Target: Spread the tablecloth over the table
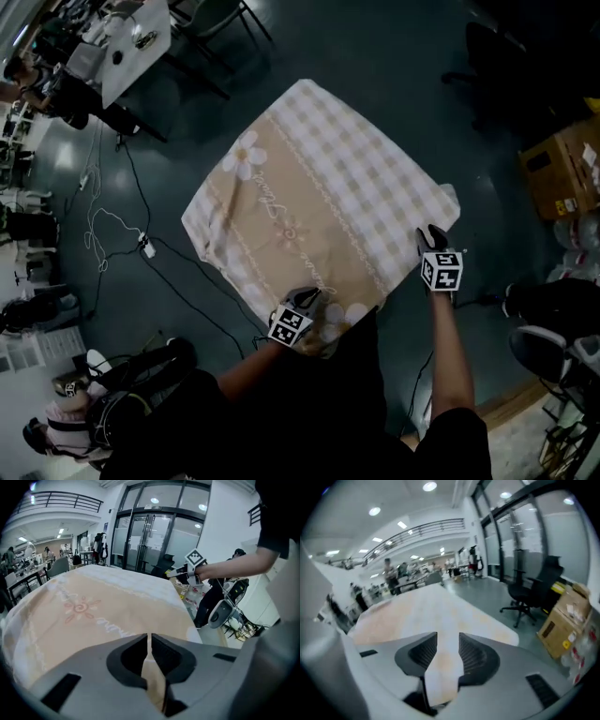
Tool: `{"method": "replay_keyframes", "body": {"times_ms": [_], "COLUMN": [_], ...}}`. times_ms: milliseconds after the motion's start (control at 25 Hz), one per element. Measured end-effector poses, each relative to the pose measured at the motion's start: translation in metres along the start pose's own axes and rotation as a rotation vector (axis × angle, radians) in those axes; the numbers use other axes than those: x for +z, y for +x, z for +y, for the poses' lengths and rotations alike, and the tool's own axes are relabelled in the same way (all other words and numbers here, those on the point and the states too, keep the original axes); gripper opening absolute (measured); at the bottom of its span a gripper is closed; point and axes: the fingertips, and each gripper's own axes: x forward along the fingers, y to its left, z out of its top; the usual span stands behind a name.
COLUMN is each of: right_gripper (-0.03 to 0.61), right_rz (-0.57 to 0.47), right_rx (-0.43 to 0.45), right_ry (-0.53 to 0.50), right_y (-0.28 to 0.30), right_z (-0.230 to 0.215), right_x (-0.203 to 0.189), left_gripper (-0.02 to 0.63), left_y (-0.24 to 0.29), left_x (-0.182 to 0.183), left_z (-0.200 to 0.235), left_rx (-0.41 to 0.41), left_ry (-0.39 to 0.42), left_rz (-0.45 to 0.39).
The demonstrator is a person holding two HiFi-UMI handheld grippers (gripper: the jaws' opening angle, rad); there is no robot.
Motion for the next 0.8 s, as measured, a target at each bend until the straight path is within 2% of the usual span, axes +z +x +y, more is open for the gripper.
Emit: {"method": "replay_keyframes", "body": {"times_ms": [80, 120, 280, 360, 480, 560, 680, 800], "right_gripper": [0.158, 0.158, 0.158, 0.144, 0.124, 0.124, 0.126, 0.126], "right_rz": [0.133, 0.183, 0.207, 0.196, 0.193, 0.191, 0.189, 0.167], "right_rx": [0.015, 0.004, -0.003, -0.001, -0.039, -0.078, -0.145, -0.19], "right_ry": [-0.147, -0.186, -0.184, -0.166, -0.123, -0.111, -0.079, -0.046], "right_y": [0.031, 0.041, 0.052, 0.057, 0.064, 0.066, 0.054, 0.016], "right_z": [0.029, 0.033, 0.026, 0.018, 0.005, -0.004, -0.012, 0.008], "right_x": [-0.021, -0.032, -0.035, -0.027, -0.014, -0.008, -0.012, -0.02], "left_gripper": [0.035, 0.035, 0.035, 0.035, 0.035, 0.035, 0.035, 0.035], "left_y": [0.0, 0.0, -0.001, 0.002, 0.009, 0.013, 0.013, -0.004], "left_x": [-0.02, -0.031, -0.048, -0.045, -0.039, -0.029, -0.023, -0.027], "left_z": [-0.001, -0.003, -0.009, -0.017, -0.049, -0.066, -0.08, -0.085], "left_rx": [0.02, 0.021, 0.06, 0.056, -0.022, -0.045, -0.099, -0.234], "left_ry": [0.0, -0.012, -0.142, -0.127, -0.046, -0.038, -0.065, -0.149], "left_rz": [0.033, 0.048, -0.007, -0.016, -0.012, -0.042, -0.073, -0.082]}}
